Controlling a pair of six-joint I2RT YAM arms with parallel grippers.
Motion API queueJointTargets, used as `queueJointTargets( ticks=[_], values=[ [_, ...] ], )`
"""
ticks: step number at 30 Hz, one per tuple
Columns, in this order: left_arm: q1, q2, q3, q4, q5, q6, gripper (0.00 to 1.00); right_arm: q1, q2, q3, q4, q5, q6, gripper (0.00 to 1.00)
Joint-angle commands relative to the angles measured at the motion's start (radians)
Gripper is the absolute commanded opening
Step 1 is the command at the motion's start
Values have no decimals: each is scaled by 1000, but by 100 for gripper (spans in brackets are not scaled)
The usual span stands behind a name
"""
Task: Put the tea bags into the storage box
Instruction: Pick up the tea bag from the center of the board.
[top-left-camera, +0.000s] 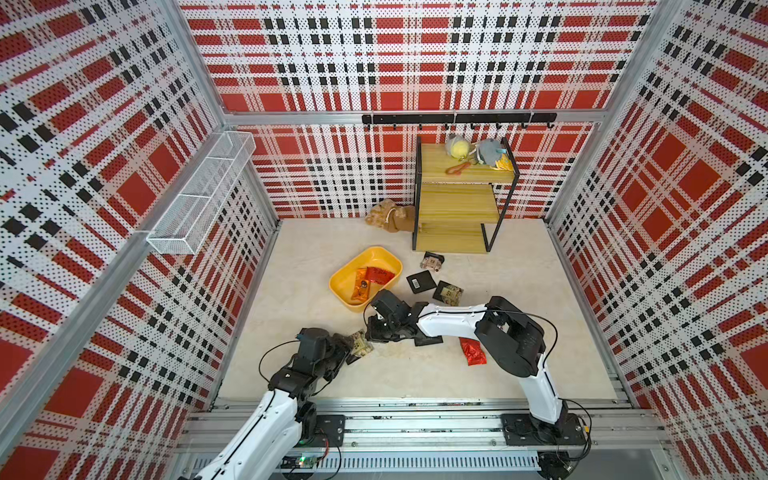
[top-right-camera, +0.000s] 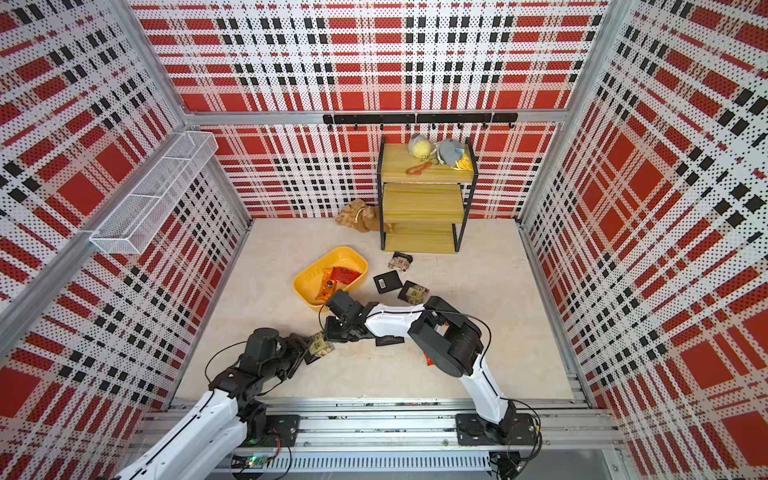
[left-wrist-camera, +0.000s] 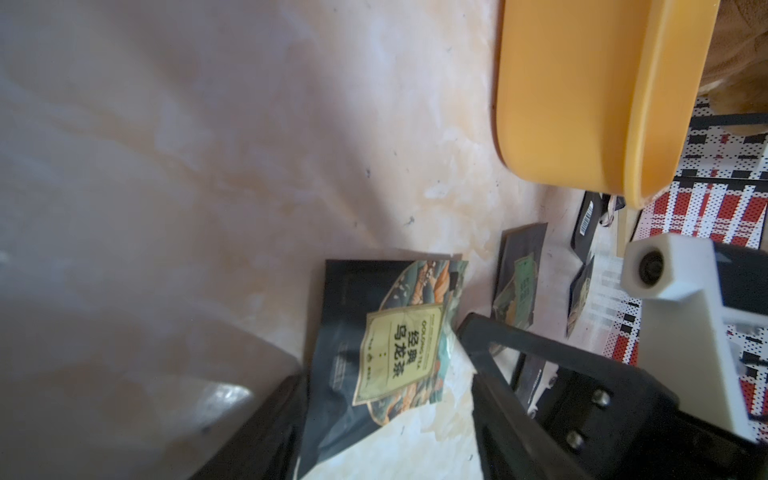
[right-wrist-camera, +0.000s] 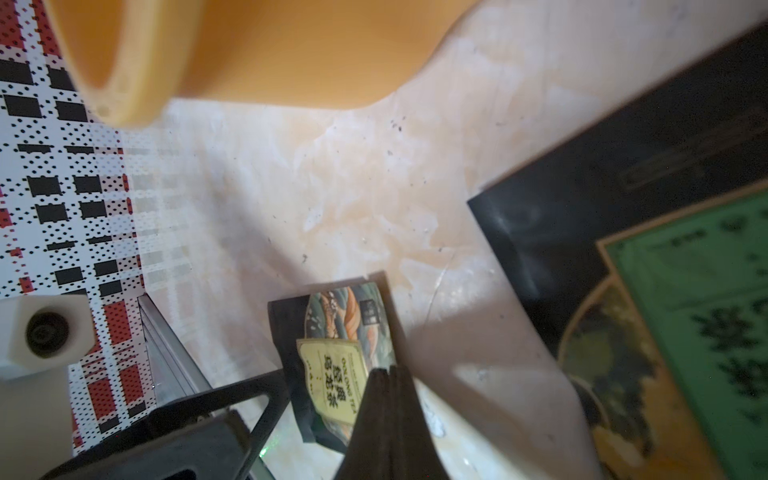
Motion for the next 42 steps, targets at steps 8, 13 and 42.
queueJointTargets(
  ticks=[8, 13, 42],
  values=[
    [-7, -16, -5, 7, 2, 5, 70, 9, 41, 76, -82, 4, -6, 0],
    [-7, -17, -10, 20, 5, 1, 70, 11, 68, 97, -122, 2, -4, 0],
    [-24, 2, -11, 59, 28, 10, 9, 9, 85, 104, -118, -26, -24, 0]
  ],
)
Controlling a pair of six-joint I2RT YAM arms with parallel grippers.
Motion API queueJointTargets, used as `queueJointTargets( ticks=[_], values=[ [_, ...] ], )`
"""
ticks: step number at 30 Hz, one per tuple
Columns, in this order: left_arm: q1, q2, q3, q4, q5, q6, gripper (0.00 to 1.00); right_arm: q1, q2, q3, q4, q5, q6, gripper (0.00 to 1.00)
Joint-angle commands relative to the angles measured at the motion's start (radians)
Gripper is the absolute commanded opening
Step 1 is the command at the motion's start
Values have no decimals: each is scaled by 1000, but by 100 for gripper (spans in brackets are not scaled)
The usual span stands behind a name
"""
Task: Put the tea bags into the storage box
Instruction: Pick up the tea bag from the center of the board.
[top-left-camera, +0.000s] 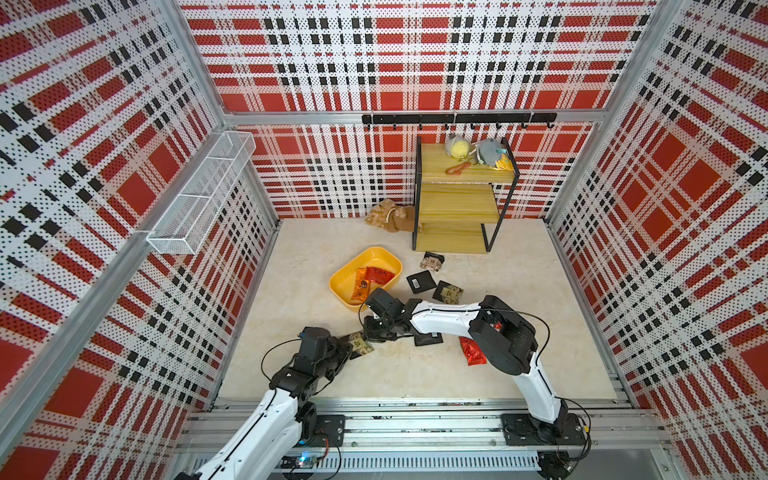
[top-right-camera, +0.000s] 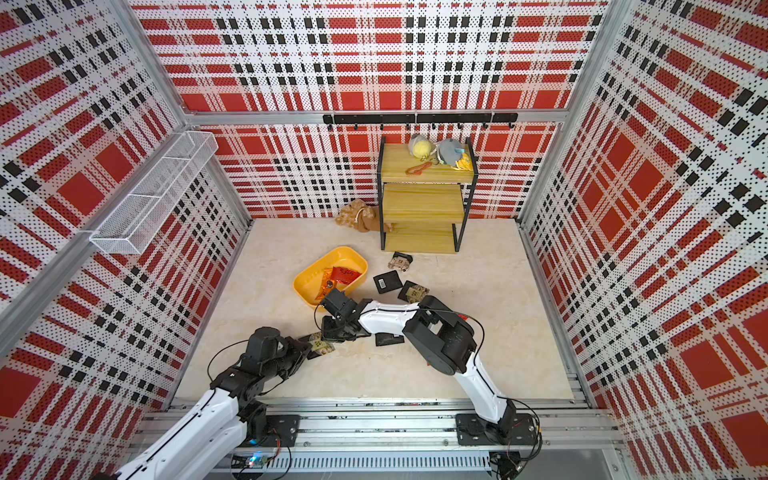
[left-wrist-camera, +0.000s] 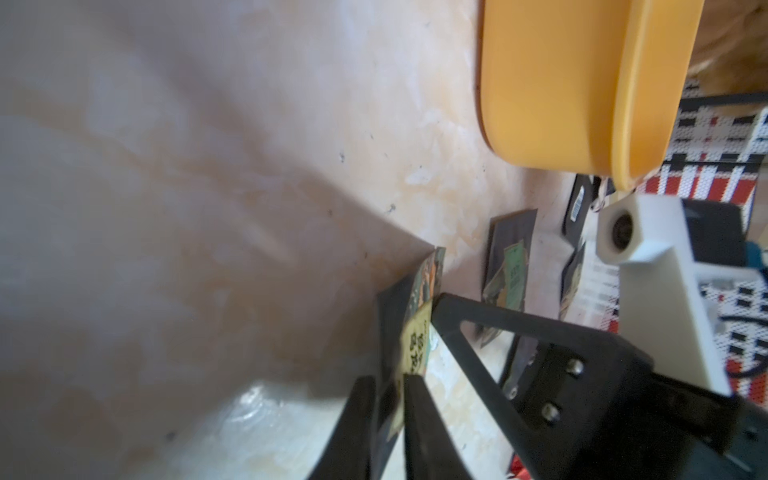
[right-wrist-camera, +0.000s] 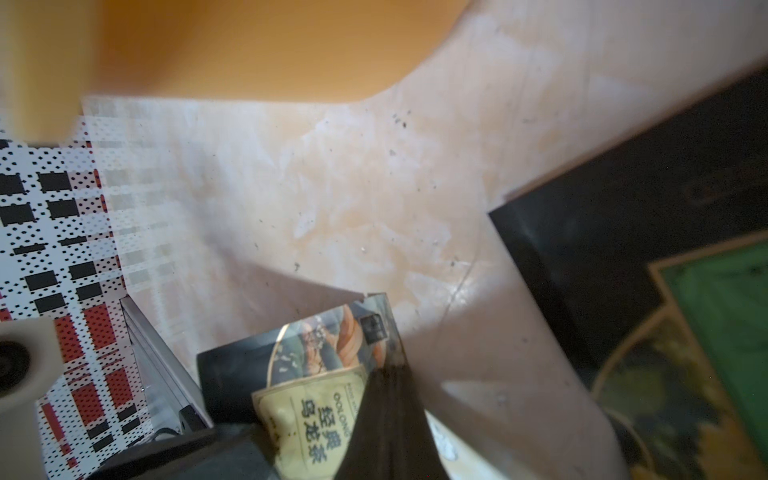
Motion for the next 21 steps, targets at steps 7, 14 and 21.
queueJointTargets(
  ticks=[7, 14, 21],
  values=[
    [-9, -9, 13, 9, 7, 21, 0, -2, -51, 0, 10, 9, -13, 46],
    [-11, 31, 151, -39, -1, 77, 0, -64, -170, -34, 1, 70, -11, 60],
    [-4, 252, 448, -46, -7, 178, 0, -168, -274, -65, -52, 119, -61, 63]
  ],
)
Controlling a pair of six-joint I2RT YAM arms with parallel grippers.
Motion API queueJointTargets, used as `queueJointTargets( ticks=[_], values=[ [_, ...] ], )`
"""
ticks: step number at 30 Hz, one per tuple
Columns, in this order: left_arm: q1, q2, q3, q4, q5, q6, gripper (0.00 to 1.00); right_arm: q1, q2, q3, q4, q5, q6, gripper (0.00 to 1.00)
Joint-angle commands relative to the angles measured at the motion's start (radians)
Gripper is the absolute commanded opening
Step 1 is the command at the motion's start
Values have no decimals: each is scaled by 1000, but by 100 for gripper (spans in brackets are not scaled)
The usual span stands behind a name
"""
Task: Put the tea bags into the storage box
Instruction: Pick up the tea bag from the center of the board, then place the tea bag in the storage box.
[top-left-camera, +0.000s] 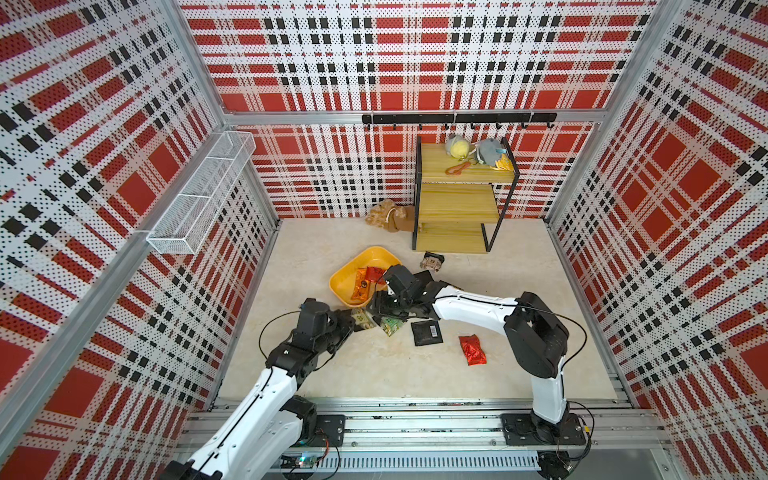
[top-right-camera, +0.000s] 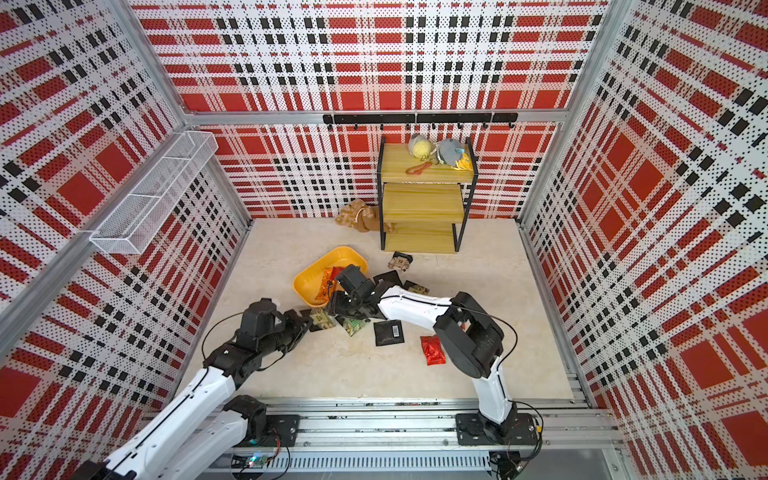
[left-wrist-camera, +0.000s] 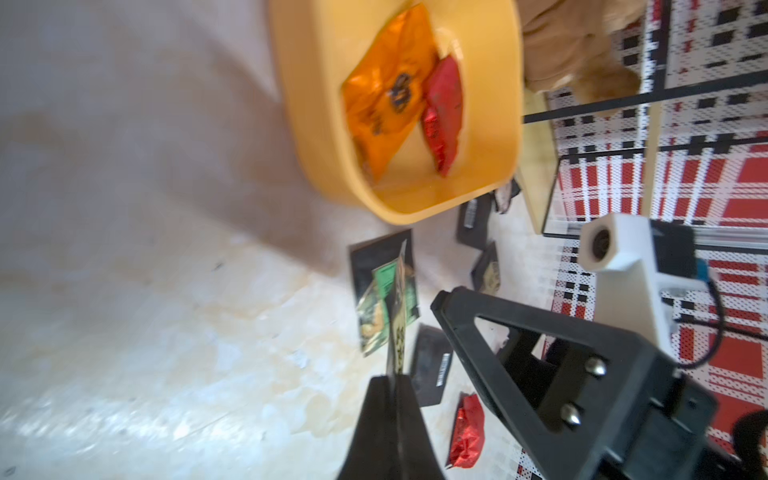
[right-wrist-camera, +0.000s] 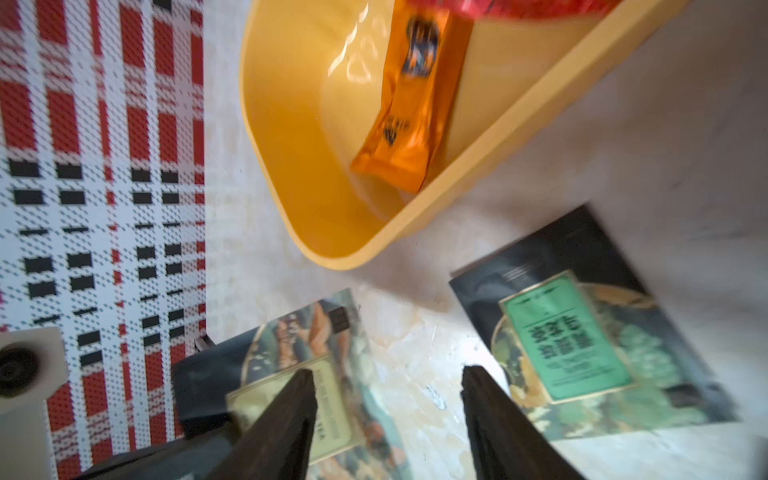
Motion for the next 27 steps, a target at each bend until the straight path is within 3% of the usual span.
queueJointTargets(
  ticks=[1, 5, 10, 18, 19, 24, 27],
  values=[
    [8, 100, 116, 0, -11, 99, 0, -43, -55, -13, -49, 48, -44, 63],
    [50, 239, 215, 49, 18, 163, 0, -90, -83, -43, -66, 47, -60, 63],
    [149, 406, 245, 236, 94, 178, 0, -121, -141, -113, -90, 65, -87, 63],
    [167, 682, 366, 337, 161, 214, 1, -145, -241, -247, -108, 99, -84, 62],
    [166, 695, 375, 339, 159, 217, 5, -149, -251, -257, -115, 106, -85, 62],
    [160, 709, 395, 337, 138, 220, 45, -171, -311, -325, -138, 115, -92, 63],
    [145, 680, 407, 332, 120, 221, 57, -188, -347, -349, -166, 127, -107, 63]
  ],
)
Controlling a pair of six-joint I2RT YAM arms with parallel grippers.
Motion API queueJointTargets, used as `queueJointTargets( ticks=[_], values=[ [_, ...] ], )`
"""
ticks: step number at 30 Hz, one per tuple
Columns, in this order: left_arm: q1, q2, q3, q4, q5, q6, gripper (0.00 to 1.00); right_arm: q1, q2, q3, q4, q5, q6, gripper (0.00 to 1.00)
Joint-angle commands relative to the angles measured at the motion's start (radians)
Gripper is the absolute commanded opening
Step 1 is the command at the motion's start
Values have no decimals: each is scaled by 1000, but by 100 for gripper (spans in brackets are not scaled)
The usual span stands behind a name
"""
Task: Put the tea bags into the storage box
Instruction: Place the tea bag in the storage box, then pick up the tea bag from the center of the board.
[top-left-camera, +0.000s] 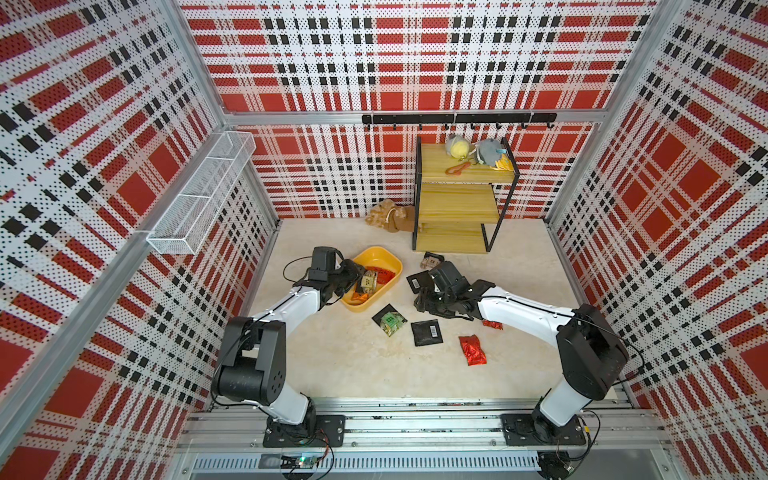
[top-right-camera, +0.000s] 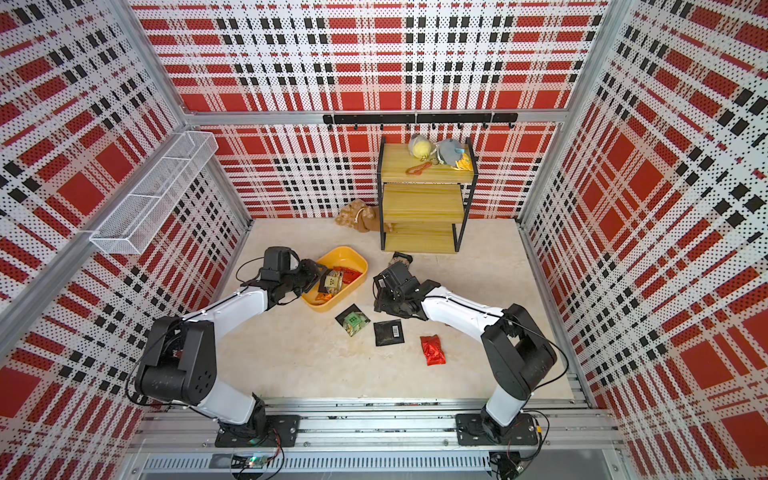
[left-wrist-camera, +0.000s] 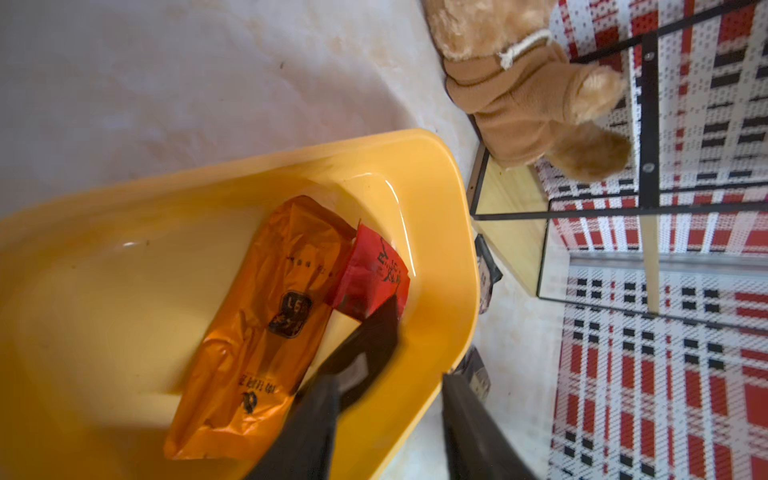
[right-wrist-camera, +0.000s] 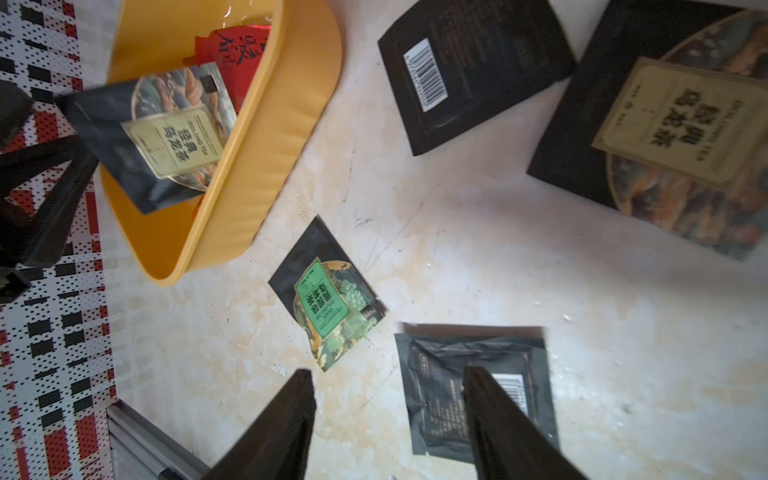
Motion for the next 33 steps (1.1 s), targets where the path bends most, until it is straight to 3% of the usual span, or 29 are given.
queueJointTargets(
  ticks=[1, 6, 9, 15, 17, 22, 26, 33],
  values=[
    [-20, -43, 37, 14, -21, 17, 59, -20, -57, -19, -58, 43, -35, 63],
    [-90, -113, 117, -125, -115, 72, 66, -70, -121, -61, -125, 54, -69, 64],
    [-153, -149, 118, -186, -109, 72, 66, -95, -166, -103, -142, 53, -72, 63],
    [-270, -233, 28, -237, -136, 26, 66, -123, -253, -148, -229, 102, -52, 64],
    [-296, -251, -14, -236, -129, 3, 66, -125, -279, -158, -276, 137, -46, 70],
    [-384, -220, -64, -237, -114, -18, 66, -126, -347, -214, -324, 215, -23, 75],
    [-470, -174, -93, -225, -125, -46, 67, -145, -383, -245, -308, 207, -4, 75],
    [-536, -99, -167, -118, -90, -77, 66, -166, -369, -248, -302, 184, -16, 75]
  ],
)
